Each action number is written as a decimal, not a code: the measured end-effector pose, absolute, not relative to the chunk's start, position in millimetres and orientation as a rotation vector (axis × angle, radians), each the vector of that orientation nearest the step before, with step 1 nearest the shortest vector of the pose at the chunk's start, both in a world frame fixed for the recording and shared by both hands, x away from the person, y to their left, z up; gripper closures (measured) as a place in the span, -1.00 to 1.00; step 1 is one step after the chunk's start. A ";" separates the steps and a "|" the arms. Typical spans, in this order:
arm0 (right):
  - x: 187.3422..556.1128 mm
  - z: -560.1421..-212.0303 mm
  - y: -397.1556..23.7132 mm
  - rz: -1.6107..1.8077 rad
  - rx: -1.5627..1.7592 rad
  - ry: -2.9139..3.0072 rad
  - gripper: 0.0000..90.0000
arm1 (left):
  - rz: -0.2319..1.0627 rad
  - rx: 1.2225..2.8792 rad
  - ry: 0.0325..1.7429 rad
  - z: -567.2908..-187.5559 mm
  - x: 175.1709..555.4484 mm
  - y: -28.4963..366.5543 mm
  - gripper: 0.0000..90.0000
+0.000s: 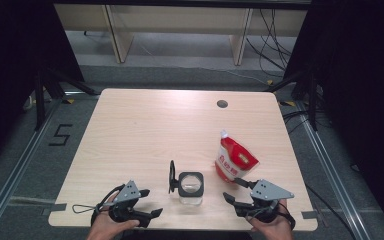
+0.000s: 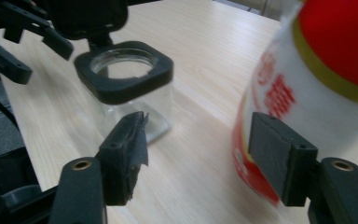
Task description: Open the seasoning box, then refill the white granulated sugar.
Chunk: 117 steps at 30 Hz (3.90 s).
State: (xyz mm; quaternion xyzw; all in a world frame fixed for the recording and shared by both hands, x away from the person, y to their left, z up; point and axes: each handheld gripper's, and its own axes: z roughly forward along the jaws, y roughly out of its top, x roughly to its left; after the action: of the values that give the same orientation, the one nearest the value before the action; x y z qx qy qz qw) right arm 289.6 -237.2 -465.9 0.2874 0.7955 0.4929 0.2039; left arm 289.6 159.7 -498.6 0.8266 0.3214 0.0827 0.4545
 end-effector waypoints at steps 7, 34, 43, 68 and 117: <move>285.6 -470.4 -252.8 1.367 0.892 2.193 -0.26 | 0.202 2.051 0.804 -500.7 284.8 159.0 -0.54; 305.2 -484.5 -274.5 1.324 1.079 2.110 -0.66 | 0.260 2.062 0.800 -502.0 273.3 158.5 -0.58; 319.2 -486.4 -267.1 1.330 1.028 2.132 -0.66 | 0.269 2.081 0.788 -502.7 272.9 159.2 -0.58; 351.3 -500.3 -253.4 1.425 1.017 2.101 -0.64 | 0.261 2.102 0.759 -503.4 274.1 156.8 -0.57; 376.4 -514.7 -226.1 1.501 1.024 2.075 -0.46 | 0.254 2.089 0.761 -503.3 272.8 154.9 -0.57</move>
State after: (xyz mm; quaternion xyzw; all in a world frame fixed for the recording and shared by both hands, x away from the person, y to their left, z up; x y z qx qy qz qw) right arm 376.4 -226.1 -514.7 0.3644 0.7384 0.5343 0.1908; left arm 272.8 154.9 -503.3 0.8399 0.3058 0.1020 0.4366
